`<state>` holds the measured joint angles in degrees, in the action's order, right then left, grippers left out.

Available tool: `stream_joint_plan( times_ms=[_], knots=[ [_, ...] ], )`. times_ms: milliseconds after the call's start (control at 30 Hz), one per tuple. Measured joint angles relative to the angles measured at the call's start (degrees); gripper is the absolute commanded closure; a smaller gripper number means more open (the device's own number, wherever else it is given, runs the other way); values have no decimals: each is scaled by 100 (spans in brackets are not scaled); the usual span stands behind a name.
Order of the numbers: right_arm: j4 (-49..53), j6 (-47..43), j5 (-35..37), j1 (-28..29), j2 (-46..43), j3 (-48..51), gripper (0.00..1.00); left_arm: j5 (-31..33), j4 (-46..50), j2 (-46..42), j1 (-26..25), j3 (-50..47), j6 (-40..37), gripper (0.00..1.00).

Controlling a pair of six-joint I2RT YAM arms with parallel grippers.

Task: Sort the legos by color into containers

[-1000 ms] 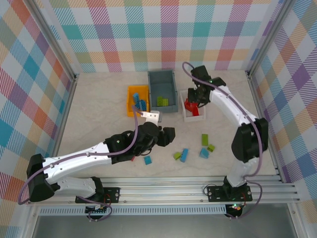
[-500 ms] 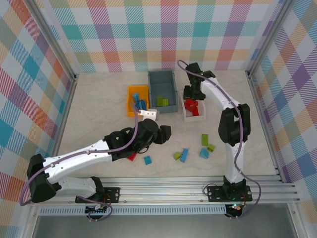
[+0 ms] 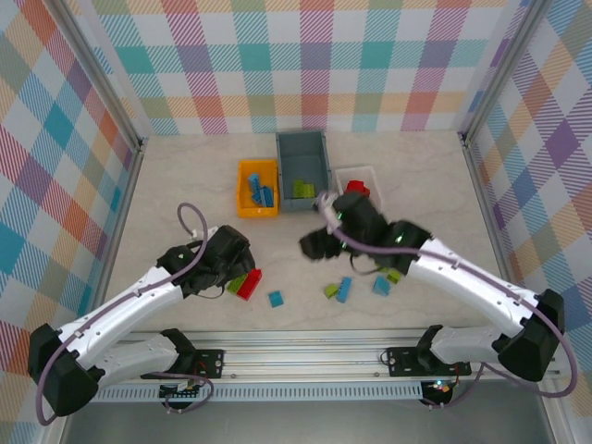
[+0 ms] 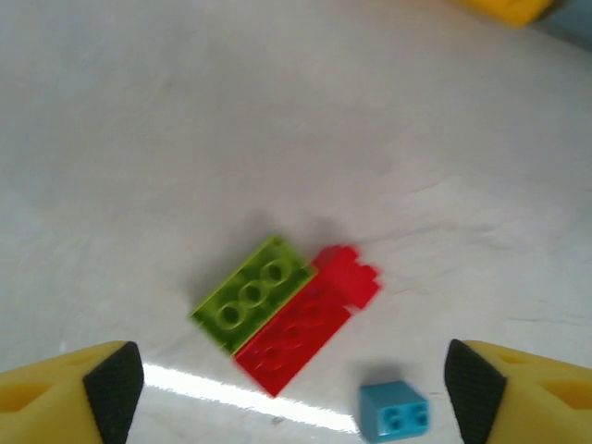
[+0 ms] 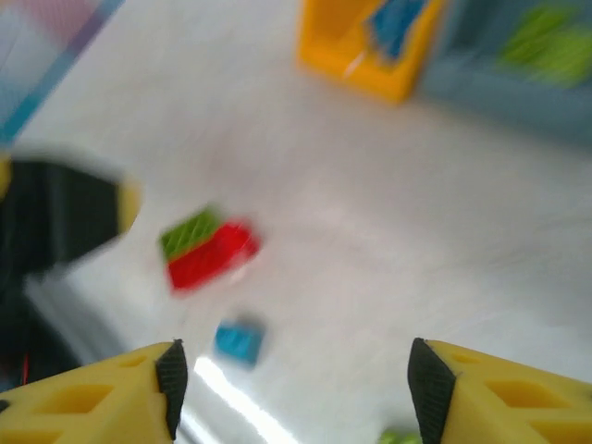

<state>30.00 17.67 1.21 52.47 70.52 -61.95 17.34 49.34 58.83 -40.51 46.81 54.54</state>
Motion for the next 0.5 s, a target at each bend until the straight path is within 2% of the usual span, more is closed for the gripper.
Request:
stream_joint_plan(
  times_ms=[100,133,200,500],
  knots=[
    [-267,107,-343,654,149,704,27,-369,-57,24,479,-525,385,6],
    [-337,138,-426,780,214,815,26,-455,-103,66,584,-616,474,2],
    [-442,199,-588,1001,365,918,24,-597,-240,271,734,-680,723,0],
    [-922,291,-885,1207,730,726,24,-1172,-1110,1775,994,-492,1545,0]
  ],
)
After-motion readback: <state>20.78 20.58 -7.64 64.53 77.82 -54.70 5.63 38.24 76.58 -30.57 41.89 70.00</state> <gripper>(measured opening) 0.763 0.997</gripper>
